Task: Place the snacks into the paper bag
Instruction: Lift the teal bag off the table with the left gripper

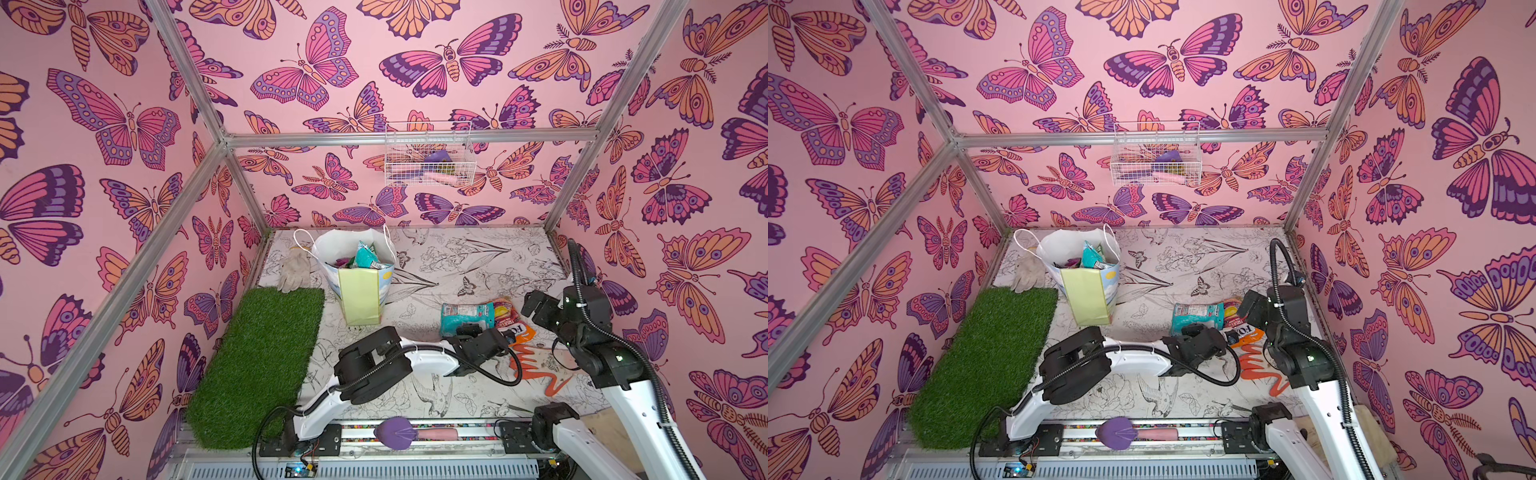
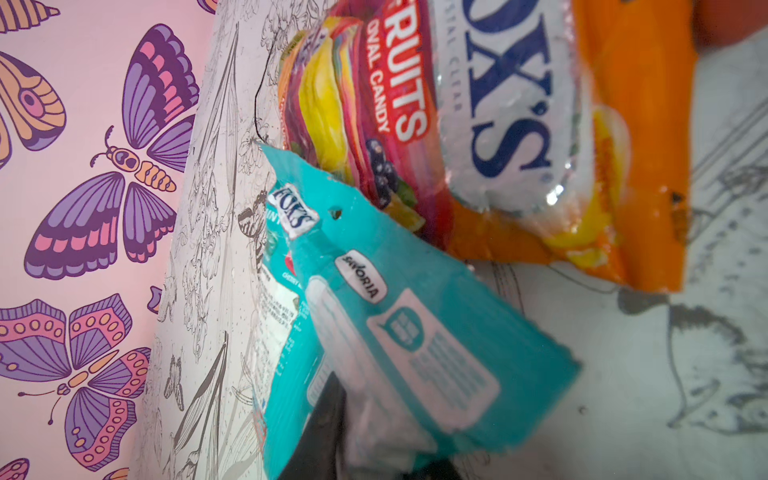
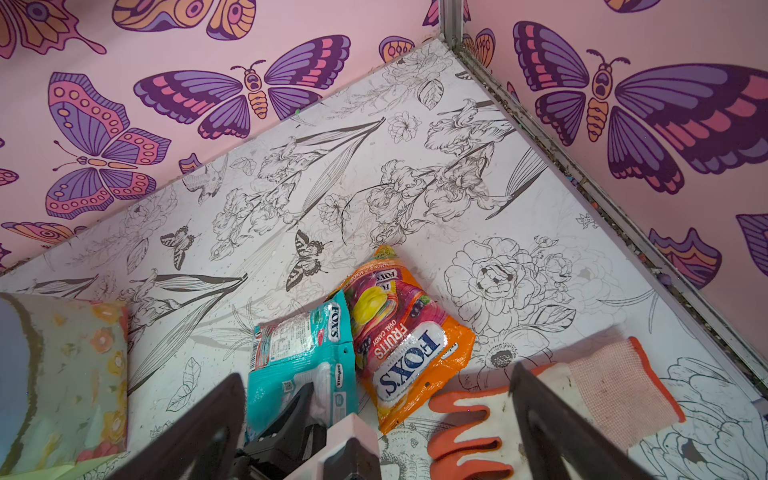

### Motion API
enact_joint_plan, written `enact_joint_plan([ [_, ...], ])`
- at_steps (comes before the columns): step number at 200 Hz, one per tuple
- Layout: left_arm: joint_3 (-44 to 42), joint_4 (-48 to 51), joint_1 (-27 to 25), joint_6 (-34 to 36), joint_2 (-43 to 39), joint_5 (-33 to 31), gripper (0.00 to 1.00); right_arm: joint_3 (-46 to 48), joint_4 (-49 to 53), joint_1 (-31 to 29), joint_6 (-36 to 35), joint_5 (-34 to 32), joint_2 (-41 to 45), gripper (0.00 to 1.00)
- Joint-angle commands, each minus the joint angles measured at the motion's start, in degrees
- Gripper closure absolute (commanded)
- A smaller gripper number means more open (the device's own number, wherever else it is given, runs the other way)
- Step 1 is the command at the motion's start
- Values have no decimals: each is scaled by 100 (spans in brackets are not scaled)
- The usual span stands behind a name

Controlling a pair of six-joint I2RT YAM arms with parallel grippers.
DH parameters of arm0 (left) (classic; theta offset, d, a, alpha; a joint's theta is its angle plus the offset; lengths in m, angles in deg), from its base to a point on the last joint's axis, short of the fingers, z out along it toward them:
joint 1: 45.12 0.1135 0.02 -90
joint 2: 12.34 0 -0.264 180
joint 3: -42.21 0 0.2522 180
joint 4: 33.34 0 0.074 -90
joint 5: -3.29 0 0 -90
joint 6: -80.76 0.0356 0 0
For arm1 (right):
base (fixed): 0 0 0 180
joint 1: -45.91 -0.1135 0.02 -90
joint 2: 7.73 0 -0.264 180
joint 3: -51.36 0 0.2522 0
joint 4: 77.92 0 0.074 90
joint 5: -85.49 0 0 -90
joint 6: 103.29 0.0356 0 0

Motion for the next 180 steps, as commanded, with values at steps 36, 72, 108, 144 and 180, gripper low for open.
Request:
enact_joint_plan([
  [36,-246,18,37,-153,-611,101,85,25,-57,51,46,-4,35,0],
  [72,-369,-47,37,-187,-894,108,86,35,-65,59,51,44,7,1],
  [108,-482,-99,39,-221,-1182,102,85,44,-74,57,45,40,14,0],
  [144,-648,-180,39,-253,-1554,128,86,70,-96,55,59,67,5,1],
  [180,-750,-217,36,-250,-1905,126,86,69,-140,60,69,109,-31,1],
])
